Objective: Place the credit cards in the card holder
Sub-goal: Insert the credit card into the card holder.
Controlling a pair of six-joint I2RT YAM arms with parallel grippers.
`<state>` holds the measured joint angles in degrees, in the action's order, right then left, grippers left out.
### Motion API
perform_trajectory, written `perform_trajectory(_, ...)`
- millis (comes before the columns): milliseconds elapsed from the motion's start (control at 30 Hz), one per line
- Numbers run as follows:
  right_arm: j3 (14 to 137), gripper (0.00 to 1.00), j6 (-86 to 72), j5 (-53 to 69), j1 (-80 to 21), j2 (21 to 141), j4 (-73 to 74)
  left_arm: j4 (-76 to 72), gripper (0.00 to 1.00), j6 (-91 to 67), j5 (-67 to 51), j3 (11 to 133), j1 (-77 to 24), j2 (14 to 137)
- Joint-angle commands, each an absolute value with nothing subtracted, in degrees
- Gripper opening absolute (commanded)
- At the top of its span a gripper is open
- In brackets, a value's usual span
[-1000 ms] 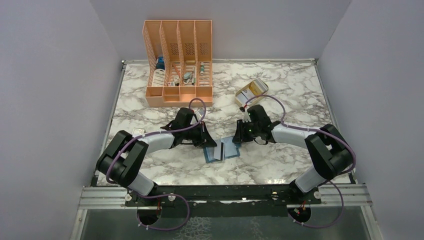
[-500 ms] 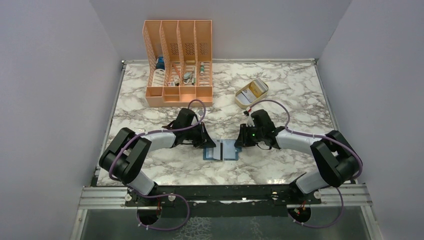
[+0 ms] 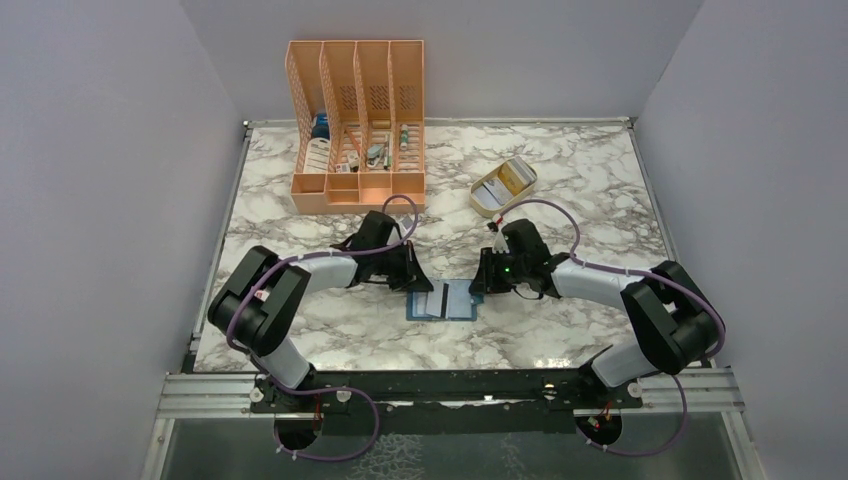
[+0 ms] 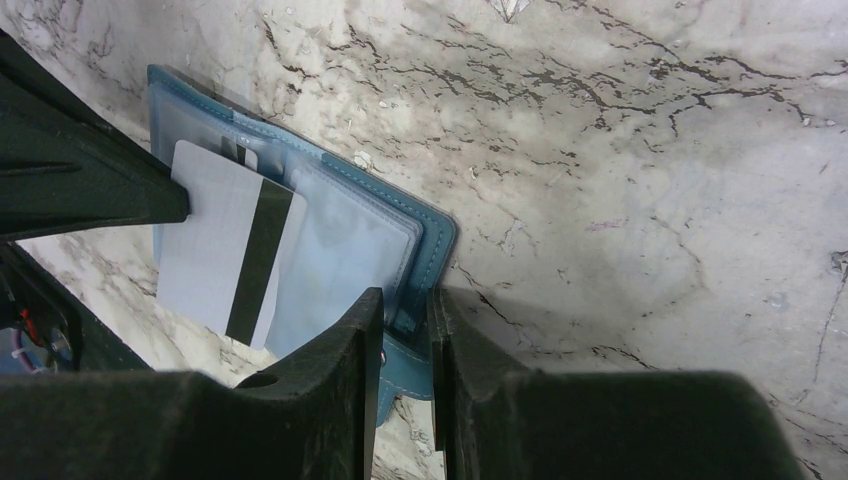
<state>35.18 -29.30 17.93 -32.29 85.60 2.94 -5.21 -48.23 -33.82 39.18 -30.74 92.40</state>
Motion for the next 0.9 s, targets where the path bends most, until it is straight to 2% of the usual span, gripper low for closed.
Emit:
perform_trajectory(0,34.2,0.22,-29.0,18.5,-32.6,85.6,3.7,-0.7,0.0,-43.0,-30.7,42.0,-30.6,94.6)
perform_trajectory(367,34.1,0.21,-29.2,18.7,-32.6,86.2,2.4,1.0,0.0,-40.6,-26.0,42.5,-30.6,95.0)
perform_trajectory(867,32.5,0.21,-33.5,19.1,-32.6,85.7,-0.4,-7.5,0.0,-46.2,-29.5,39.9,-31.3,96.4)
